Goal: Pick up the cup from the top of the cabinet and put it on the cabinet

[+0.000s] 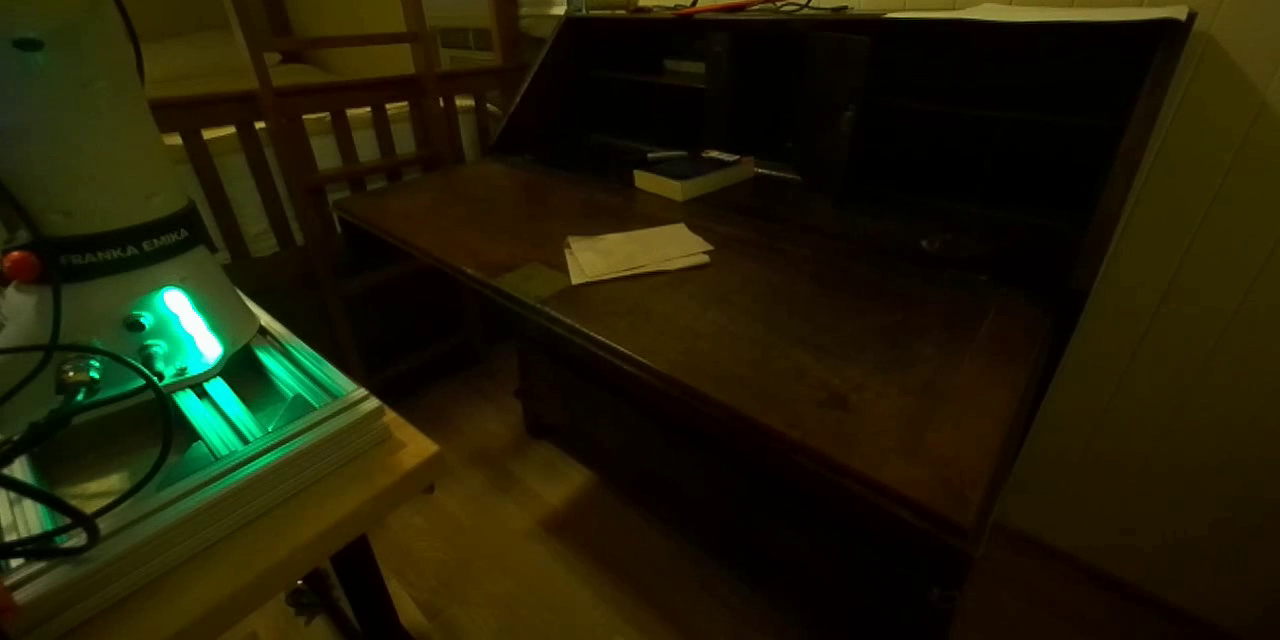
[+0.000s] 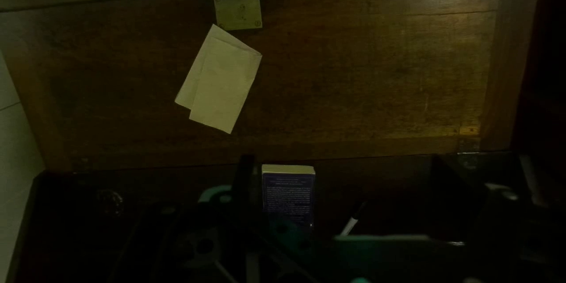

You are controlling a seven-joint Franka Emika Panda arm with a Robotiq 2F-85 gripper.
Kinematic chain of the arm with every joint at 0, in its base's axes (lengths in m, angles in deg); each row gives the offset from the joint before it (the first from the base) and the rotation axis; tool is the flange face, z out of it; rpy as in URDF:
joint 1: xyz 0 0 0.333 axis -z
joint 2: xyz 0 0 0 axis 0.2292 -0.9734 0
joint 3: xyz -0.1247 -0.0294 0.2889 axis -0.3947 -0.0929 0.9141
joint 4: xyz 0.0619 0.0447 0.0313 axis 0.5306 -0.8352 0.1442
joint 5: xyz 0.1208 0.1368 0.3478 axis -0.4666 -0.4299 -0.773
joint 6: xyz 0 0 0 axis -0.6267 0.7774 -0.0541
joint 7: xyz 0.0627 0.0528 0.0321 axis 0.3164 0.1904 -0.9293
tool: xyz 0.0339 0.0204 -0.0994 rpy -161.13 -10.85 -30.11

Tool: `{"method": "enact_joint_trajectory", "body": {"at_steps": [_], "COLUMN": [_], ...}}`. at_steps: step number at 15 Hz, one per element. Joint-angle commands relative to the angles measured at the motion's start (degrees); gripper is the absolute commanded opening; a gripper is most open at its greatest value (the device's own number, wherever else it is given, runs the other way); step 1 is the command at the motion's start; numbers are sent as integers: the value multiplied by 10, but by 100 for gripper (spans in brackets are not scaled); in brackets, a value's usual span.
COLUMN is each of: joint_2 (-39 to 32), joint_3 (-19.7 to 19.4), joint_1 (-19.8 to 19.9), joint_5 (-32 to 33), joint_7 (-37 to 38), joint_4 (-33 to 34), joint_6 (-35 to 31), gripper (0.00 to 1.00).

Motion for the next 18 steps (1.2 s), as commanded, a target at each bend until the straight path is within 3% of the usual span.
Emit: {"method": "enact_joint_trajectory", "body": {"at_steps": [1, 4, 7, 12, 18], "joint_2": [-1, -2, -62, -216, -392], "joint_3": [1, 4, 7, 29, 89], "joint_1": [1, 8, 30, 19, -14], "joint_5": [-1, 1, 8, 18, 87], "joint_7": [-1, 22, 89, 92, 110], "joint_4": [2, 2, 41, 154, 326], "joint_6": [1, -14, -94, -210, -238], "gripper": [100, 100, 100, 100, 100]}}
